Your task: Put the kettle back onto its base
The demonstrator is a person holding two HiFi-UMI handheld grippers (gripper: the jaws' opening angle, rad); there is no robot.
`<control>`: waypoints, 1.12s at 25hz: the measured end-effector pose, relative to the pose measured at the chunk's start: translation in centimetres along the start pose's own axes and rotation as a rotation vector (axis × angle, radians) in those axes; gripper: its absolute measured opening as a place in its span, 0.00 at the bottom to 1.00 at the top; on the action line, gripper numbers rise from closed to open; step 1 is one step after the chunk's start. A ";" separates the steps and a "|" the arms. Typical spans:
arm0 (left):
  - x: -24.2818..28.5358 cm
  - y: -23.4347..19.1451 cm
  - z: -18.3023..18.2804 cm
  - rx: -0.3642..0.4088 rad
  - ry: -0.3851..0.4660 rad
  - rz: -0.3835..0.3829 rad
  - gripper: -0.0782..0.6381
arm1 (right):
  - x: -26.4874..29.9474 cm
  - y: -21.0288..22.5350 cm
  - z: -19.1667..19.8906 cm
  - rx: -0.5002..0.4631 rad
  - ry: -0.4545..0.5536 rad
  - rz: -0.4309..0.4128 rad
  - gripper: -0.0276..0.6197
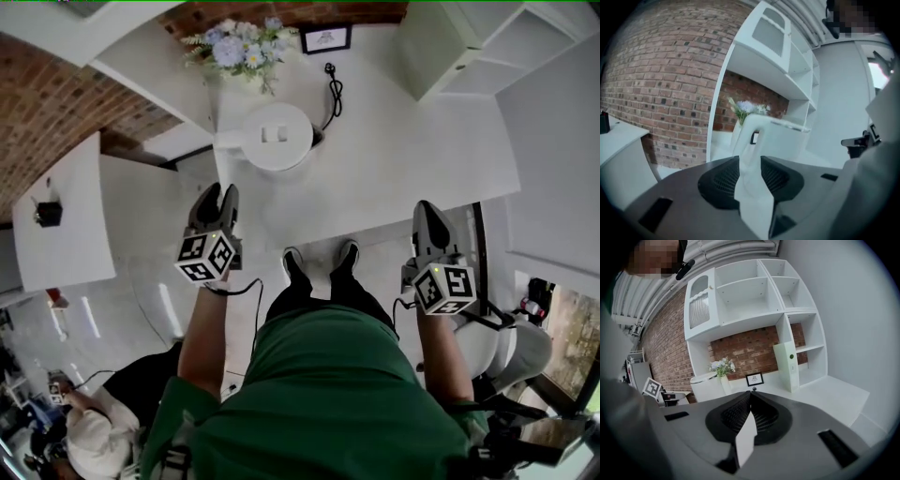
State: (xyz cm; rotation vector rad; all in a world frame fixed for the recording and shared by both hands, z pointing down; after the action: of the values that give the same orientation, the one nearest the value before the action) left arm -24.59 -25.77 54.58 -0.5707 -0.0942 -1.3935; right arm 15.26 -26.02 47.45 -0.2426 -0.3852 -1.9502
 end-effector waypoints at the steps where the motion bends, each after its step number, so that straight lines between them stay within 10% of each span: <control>1: -0.7 0.6 -1.4 0.009 0.035 0.012 0.31 | 0.1 -0.1 -0.4 -0.005 0.009 -0.005 0.08; 11: -7.1 5.8 -12.7 0.107 0.272 0.080 0.18 | 1.3 -2.9 -7.8 -0.069 0.165 -0.074 0.08; 28: -12.5 7.3 -19.1 0.145 0.439 0.028 0.17 | -1.2 -6.0 -17.8 -0.189 0.387 -0.118 0.08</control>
State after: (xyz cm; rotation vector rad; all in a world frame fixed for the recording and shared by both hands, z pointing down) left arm -25.23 -22.31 30.92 -0.1368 0.1644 -1.4420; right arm 10.39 -29.45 29.63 0.0410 0.0397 -2.0950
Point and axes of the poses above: the fingertips, and each gripper's own axes: x forward along the fingers, y to its right, z out of its underside, the point moved 1 cm from there along -x, backward along the fingers, and after that the axes turned 4 degrees about -x, right-handed, at the moved point
